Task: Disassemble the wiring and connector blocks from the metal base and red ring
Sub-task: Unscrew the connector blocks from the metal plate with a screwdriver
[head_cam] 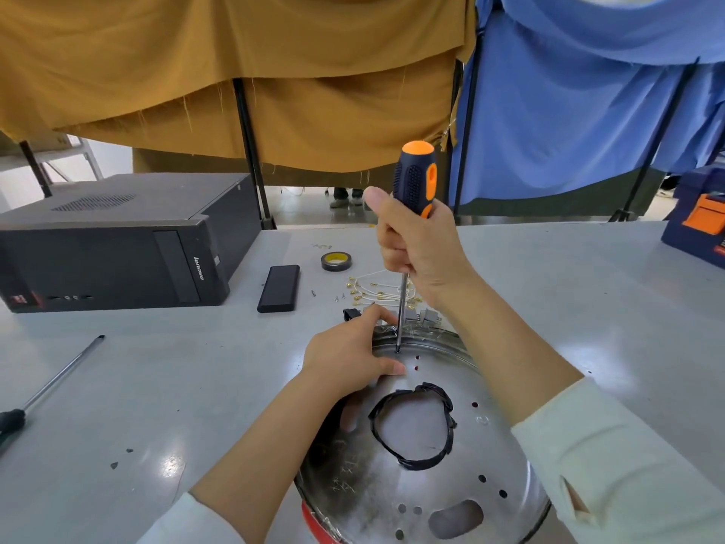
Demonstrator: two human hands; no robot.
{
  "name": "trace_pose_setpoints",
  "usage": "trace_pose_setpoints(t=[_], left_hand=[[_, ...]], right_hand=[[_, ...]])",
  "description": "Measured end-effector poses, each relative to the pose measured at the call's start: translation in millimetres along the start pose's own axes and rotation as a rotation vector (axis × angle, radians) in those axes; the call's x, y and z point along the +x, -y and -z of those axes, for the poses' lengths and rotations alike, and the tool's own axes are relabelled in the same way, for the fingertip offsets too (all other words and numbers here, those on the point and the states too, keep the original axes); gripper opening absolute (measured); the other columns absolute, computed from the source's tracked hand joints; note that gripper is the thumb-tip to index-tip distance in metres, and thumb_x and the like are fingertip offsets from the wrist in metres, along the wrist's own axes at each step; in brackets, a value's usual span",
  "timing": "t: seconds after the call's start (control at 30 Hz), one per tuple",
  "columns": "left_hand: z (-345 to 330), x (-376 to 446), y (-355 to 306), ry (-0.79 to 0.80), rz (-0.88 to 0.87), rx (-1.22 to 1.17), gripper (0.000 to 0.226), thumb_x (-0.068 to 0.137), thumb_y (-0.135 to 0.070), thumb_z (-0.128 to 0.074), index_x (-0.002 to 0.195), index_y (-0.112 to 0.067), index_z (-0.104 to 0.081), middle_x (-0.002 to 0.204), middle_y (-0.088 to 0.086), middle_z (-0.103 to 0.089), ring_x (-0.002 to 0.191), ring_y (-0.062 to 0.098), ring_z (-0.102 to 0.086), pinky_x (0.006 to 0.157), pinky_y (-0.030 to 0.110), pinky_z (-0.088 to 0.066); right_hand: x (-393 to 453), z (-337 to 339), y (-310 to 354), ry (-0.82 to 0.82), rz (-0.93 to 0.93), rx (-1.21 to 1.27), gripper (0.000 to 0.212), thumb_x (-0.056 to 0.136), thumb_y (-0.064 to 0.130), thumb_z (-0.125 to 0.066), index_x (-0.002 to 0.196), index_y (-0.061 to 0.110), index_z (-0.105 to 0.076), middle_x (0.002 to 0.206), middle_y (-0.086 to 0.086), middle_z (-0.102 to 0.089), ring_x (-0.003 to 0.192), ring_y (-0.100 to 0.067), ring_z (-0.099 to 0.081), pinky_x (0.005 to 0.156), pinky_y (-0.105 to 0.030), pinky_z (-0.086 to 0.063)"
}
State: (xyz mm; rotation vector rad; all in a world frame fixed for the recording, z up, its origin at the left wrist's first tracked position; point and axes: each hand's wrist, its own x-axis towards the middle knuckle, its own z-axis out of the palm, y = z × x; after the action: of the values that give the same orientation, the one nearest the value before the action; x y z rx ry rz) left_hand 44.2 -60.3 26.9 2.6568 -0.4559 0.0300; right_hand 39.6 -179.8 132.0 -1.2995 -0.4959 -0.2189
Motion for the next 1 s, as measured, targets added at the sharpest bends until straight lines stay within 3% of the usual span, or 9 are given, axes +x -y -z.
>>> trace_pose_setpoints(t=[0.13,0.27,0.4,0.47,0.53,0.6,0.67,0.87,1.0], left_hand=[[1,-1,0,-0.007,-0.004,0.001,0.051,0.066,-0.061,-0.068,0.090,-0.059,-0.023,0.060,-0.013,-0.059,0.054,-0.013,-0.044,0.050,0.023,-0.029],[0,0,1,-0.014,-0.010,-0.002,0.051,0.066,-0.060,-0.068,0.094,-0.058,-0.026,0.064,-0.014,-0.060,0.061,-0.012,-0.043,0.051,0.023,-0.030],[0,0,1,-0.019,-0.013,-0.007,0.051,0.066,-0.059,-0.068,0.099,-0.055,-0.029,0.065,-0.013,-0.060,0.063,-0.010,-0.045,0.052,0.023,-0.031],[0,0,1,-0.016,-0.010,-0.004,0.051,0.066,-0.060,-0.068,0.097,-0.055,-0.028,0.065,-0.013,-0.060,0.062,-0.010,-0.045,0.052,0.023,-0.031],[-1,1,1,-0.014,-0.011,-0.002,0.052,0.067,-0.060,-0.068,0.100,-0.054,-0.029,0.072,-0.013,-0.063,0.062,-0.011,-0.043,0.052,0.023,-0.030],[-1,1,2,-0.013,-0.009,-0.008,0.053,0.067,-0.060,-0.068,0.101,-0.053,-0.029,0.082,-0.013,-0.067,0.062,-0.011,-0.041,0.053,0.021,-0.030],[-1,1,2,-0.014,-0.010,-0.008,0.052,0.066,-0.061,-0.068,0.098,-0.054,-0.027,0.085,-0.012,-0.067,0.062,-0.013,-0.040,0.053,0.021,-0.029],[0,0,2,-0.007,-0.013,-0.018,0.051,0.067,-0.060,-0.068,0.090,-0.058,-0.023,0.077,-0.013,-0.065,0.059,-0.015,-0.042,0.053,0.021,-0.029],[0,-1,2,-0.006,-0.019,-0.021,0.051,0.067,-0.059,-0.068,0.089,-0.059,-0.022,0.064,-0.014,-0.060,0.055,-0.016,-0.043,0.051,0.021,-0.028]], right_hand=[[6,16,6,0.022,-0.074,-0.025,0.032,0.088,0.021,-0.064,0.063,0.020,-0.045,0.049,0.004,-0.034,0.040,-0.013,-0.025,0.040,-0.021,-0.027],[2,15,1,-0.360,0.047,-0.318,0.027,0.084,0.025,-0.072,0.087,0.017,-0.045,0.064,0.002,-0.051,0.043,-0.011,-0.048,0.047,-0.022,-0.047],[0,3,-6,-0.518,0.075,-0.287,0.025,0.089,0.032,-0.066,0.078,0.020,-0.047,0.066,-0.002,-0.048,0.050,-0.011,-0.046,0.049,-0.026,-0.048],[3,3,-5,-0.436,0.036,-0.266,0.033,0.091,0.027,-0.061,0.066,0.021,-0.041,0.052,0.006,-0.039,0.043,-0.010,-0.037,0.041,-0.022,-0.036],[6,6,-2,-0.206,-0.051,-0.166,0.041,0.091,0.016,-0.057,0.057,0.020,-0.034,0.044,0.008,-0.030,0.037,-0.011,-0.026,0.038,-0.017,-0.024],[6,10,1,0.018,-0.103,-0.115,0.047,0.093,0.013,-0.055,0.053,0.019,-0.029,0.043,0.006,-0.026,0.038,-0.012,-0.020,0.040,-0.018,-0.018],[6,9,0,0.056,-0.096,-0.132,0.046,0.093,0.015,-0.055,0.055,0.018,-0.029,0.043,0.006,-0.027,0.038,-0.013,-0.020,0.041,-0.020,-0.018],[-4,-11,-11,-0.408,0.229,-0.529,0.025,0.087,0.032,-0.067,0.079,0.028,-0.043,0.066,0.003,-0.049,0.058,-0.026,-0.054,0.056,-0.038,-0.049],[2,-20,-7,-0.522,0.191,-0.352,0.029,0.088,0.030,-0.067,0.071,0.025,-0.044,0.060,0.008,-0.044,0.055,-0.016,-0.046,0.054,-0.036,-0.048]])
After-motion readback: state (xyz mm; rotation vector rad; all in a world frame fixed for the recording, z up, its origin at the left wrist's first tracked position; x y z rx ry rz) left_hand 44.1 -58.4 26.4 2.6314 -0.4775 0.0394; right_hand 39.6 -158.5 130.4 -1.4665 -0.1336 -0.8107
